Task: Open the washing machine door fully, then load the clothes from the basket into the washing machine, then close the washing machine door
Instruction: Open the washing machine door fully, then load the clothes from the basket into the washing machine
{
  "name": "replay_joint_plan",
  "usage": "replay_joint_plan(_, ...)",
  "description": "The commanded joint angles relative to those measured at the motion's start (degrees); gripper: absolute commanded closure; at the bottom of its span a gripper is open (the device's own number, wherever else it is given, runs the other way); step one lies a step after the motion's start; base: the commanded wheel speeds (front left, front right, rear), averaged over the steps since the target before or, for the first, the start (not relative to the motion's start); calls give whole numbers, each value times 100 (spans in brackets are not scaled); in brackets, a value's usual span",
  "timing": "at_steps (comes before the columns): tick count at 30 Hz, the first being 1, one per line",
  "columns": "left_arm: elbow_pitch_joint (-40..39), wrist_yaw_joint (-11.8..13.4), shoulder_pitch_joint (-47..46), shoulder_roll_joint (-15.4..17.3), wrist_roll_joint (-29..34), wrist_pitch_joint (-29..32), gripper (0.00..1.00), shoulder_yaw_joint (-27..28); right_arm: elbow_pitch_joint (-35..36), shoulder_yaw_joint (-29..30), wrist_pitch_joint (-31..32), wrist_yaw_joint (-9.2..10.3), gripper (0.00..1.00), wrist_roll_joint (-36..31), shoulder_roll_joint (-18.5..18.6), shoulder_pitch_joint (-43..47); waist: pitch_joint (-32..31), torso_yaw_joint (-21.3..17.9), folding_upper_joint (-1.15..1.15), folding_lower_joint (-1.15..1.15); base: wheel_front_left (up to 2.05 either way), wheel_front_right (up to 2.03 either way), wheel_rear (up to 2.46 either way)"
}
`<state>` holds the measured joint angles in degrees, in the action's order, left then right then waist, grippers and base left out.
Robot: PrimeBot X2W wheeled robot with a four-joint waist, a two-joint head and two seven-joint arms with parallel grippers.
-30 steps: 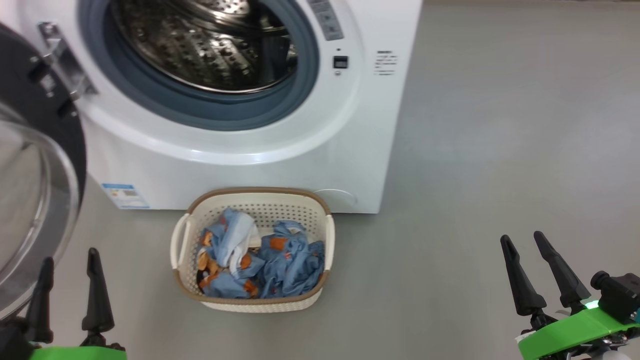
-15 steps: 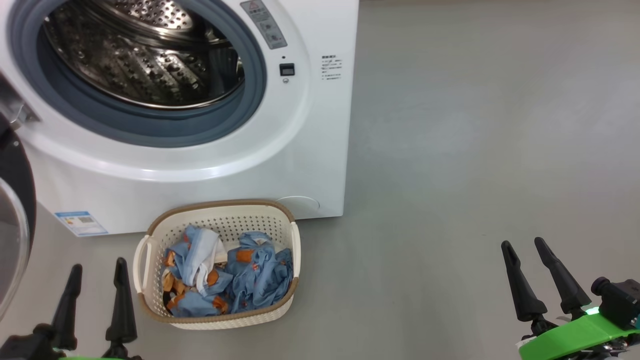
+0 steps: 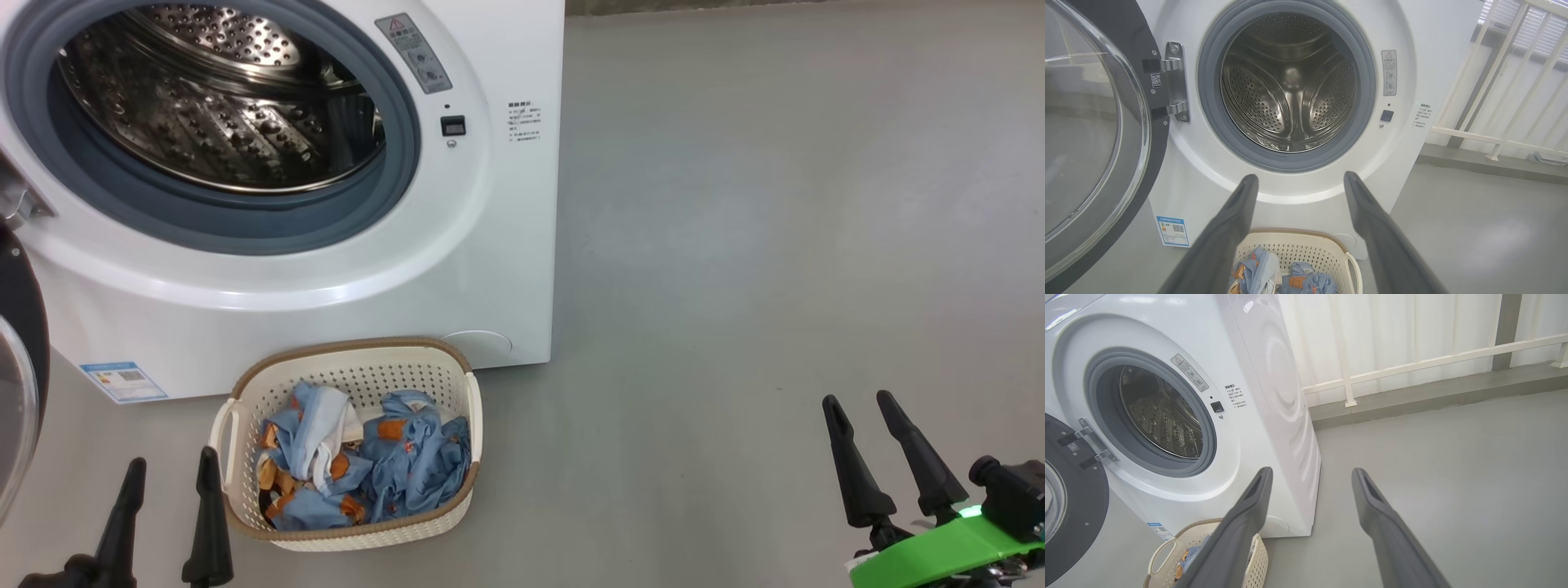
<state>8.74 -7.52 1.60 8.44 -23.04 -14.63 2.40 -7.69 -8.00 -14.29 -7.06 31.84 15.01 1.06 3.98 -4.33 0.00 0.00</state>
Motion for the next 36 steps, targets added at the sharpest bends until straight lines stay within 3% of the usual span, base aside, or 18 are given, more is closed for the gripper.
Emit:
replay_joint_plan(1, -189, 3, -53, 117, -24, -37, 0, 199, 150, -74, -71, -43, 0, -17, 112, 31, 1, 5, 0, 0, 0, 0, 0)
replay_joint_plan(15, -248, 3, -96, 138, 42, -37, 0, 173, 158, -70, -71, -43, 0, -12, 117, 11, 40, 52, 0, 0, 4, -11, 7)
replay_joint_plan(36, -217, 3, -216, 174, 43, -37, 0, 98, 171, -111, -71, -43, 0, -22, 79, -56, 158, 150, 0, 0, 91, -116, 26)
